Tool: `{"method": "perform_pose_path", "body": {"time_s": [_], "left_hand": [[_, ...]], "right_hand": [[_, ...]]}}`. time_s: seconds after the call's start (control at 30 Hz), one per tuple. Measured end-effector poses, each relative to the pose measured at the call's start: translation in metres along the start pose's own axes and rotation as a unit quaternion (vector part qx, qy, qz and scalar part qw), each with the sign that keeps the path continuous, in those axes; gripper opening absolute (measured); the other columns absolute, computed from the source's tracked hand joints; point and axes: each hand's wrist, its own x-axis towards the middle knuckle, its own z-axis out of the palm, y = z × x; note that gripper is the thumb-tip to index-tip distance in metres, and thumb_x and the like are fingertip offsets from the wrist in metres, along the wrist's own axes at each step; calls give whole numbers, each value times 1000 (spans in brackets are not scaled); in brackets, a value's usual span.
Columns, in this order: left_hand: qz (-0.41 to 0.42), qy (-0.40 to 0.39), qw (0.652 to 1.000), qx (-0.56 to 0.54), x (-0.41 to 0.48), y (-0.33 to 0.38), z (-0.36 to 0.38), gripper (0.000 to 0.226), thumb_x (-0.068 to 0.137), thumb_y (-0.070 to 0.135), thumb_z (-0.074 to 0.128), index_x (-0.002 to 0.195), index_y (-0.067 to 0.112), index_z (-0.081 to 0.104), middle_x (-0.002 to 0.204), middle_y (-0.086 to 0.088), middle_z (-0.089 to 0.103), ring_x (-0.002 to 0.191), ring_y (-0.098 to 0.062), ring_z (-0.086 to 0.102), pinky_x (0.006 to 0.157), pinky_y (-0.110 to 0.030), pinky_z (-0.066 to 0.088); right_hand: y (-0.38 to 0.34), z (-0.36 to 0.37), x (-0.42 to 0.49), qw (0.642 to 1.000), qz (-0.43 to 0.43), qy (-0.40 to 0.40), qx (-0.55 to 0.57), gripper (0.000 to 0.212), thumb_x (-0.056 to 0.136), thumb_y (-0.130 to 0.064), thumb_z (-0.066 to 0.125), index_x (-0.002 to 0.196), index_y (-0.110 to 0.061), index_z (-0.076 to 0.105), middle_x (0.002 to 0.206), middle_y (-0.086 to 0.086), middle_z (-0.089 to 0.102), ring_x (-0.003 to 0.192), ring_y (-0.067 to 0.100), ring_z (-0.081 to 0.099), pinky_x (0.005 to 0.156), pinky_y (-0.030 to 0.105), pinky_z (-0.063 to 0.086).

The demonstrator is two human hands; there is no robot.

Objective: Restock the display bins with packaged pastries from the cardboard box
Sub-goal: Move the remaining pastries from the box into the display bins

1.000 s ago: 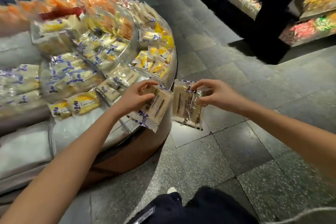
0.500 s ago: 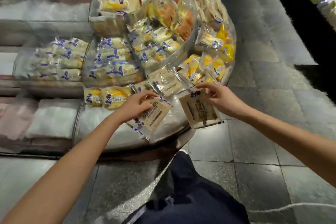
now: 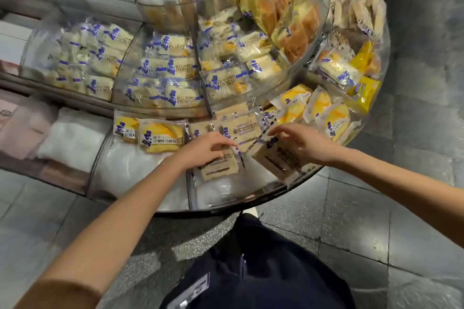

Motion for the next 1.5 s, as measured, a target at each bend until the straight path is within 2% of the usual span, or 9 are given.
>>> {"method": "perform_pose_path", "body": {"time_s": [0.13, 0.3, 0.43, 0.6, 0.7, 0.77, 1.03, 1.2, 1.5], "left_hand": [[2, 109, 994, 25, 4, -16, 20, 43, 94, 16, 61, 136, 24, 51, 132, 3, 44, 109, -9, 51, 93, -24, 40], [28, 203, 971, 124, -9, -34, 43, 26, 91, 22, 66, 115, 13, 61, 127, -5, 53, 114, -25, 54, 97, -51, 49], [15, 163, 951, 260, -22, -38, 69, 78, 79, 60, 67, 141, 18, 41, 153, -5, 33, 142, -22, 25, 121, -54, 11], [12, 158, 927, 341, -23, -46, 82, 104, 74, 55, 74, 154, 22, 17, 160, -10, 14, 148, -29, 15, 115, -61, 14], [18, 159, 925, 346, -22, -46, 84, 105, 76, 52, 71, 155, 32, 4, 162, -8, 10, 149, -30, 11, 116, -60, 16], [17, 152, 927, 343, -22, -47, 82, 105, 75, 51, 74, 154, 35, 7, 163, -6, 13, 149, -28, 12, 118, -55, 13], [-13, 111, 934, 338, -33, -56, 68, 100, 77, 47, 75, 152, 42, 10, 163, -1, 11, 147, -22, 9, 118, -41, -4], [-24, 110, 936, 334, -31, -52, 70, 97, 81, 52, 70, 151, 42, 2, 162, 1, 1, 149, -23, 3, 119, -43, -8], [-23, 82, 938, 337, -19, -54, 67, 84, 89, 57, 55, 151, 45, 0, 161, 0, -11, 149, -23, -12, 118, -46, -16]], "right_hand": [[10, -2, 28, 997, -40, -52, -34, 31, 97, -5, 53, 125, -17, 61, 122, 3, 65, 105, 20, 61, 87, 33, 48], [8, 4, 58, 985, -96, -92, -113, 30, 98, -11, 52, 125, -20, 63, 115, 9, 63, 97, 28, 62, 77, 37, 49], [4, 11, 75, 975, -124, -81, -163, 39, 93, -6, 51, 127, -22, 63, 112, 14, 60, 93, 34, 61, 75, 41, 50], [15, 30, 83, 953, -160, -67, -249, 39, 92, -26, 54, 130, -22, 60, 113, 15, 59, 97, 36, 60, 81, 45, 52], [23, 44, 73, 921, -165, -51, -351, 63, 88, -62, 38, 139, -29, 52, 132, 19, 53, 107, 34, 56, 81, 41, 49], [29, 50, 70, 896, -162, -47, -410, 73, 81, -67, 55, 144, -32, 46, 139, 22, 46, 108, 34, 53, 81, 43, 49], [36, 53, 63, 886, -210, -42, -410, 97, 70, -19, 80, 151, -35, 28, 160, 16, 19, 120, 36, 38, 93, 49, 48], [44, 78, 46, 897, -188, 18, -400, 104, 68, -59, 78, 153, -25, 28, 158, 24, 16, 138, 46, 34, 108, 57, 38], [49, 74, 72, 864, -304, -35, -399, 111, 70, -51, 80, 155, -30, 12, 159, 22, 14, 146, 39, 18, 119, 55, 14]]}}
